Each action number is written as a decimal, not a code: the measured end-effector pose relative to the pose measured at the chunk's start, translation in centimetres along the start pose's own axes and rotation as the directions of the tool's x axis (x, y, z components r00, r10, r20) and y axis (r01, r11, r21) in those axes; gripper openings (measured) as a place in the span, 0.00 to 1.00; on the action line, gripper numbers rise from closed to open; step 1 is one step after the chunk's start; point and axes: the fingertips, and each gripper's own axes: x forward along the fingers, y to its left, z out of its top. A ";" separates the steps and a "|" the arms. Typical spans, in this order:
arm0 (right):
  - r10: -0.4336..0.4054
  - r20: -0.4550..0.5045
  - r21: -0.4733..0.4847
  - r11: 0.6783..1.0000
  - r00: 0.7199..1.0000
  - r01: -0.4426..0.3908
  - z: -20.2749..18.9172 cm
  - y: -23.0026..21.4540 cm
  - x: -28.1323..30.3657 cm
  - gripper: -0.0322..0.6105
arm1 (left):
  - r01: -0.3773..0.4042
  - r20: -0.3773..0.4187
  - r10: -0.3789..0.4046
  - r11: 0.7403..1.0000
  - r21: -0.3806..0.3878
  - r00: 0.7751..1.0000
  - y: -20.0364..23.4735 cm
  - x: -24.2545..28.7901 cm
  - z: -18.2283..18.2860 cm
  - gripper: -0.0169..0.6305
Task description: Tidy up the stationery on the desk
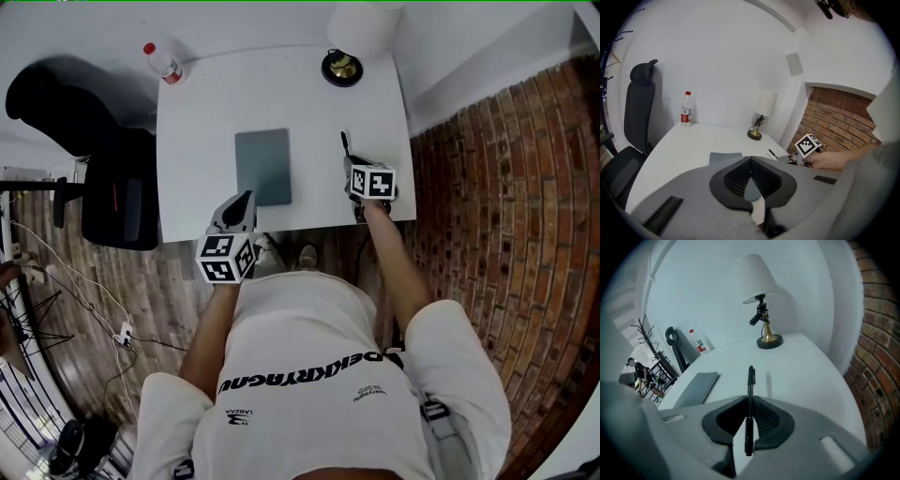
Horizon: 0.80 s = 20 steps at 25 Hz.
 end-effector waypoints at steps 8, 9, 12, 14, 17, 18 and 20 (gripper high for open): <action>0.105 0.036 0.166 0.980 0.994 -0.110 0.5 5.3 0.1 0.12 | -0.011 0.024 0.011 1.000 -0.014 1.000 0.5 -0.6 0.5 0.02; 0.111 0.041 0.176 0.977 0.993 -0.117 0.6 5.9 0.2 0.12 | -0.013 0.026 0.013 1.000 -0.015 1.000 0.6 -0.7 0.5 0.02; 0.126 0.042 0.197 0.971 0.991 -0.132 0.6 7.2 0.8 0.12 | -0.021 0.030 0.021 1.000 -0.019 0.999 1.0 -1.0 0.5 0.02; 0.138 0.033 0.213 0.967 0.990 -0.142 0.3 8.0 1.3 0.12 | -0.025 0.032 0.025 1.000 -0.019 0.999 1.2 -1.1 0.5 0.02; 0.155 0.019 0.245 0.957 0.988 -0.155 0.0 9.1 2.1 0.12 | -0.025 0.036 0.026 1.000 -0.015 0.999 1.3 -1.1 0.6 0.02; 0.162 0.014 0.257 0.953 0.987 -0.160 -0.1 9.5 2.4 0.12 | -0.024 0.035 0.025 1.000 -0.014 0.999 1.3 -1.1 0.6 0.02; 0.171 0.005 0.276 0.947 0.985 -0.166 -0.4 10.0 2.9 0.12 | -0.023 0.033 0.023 1.000 -0.012 0.999 1.3 -1.1 0.6 0.02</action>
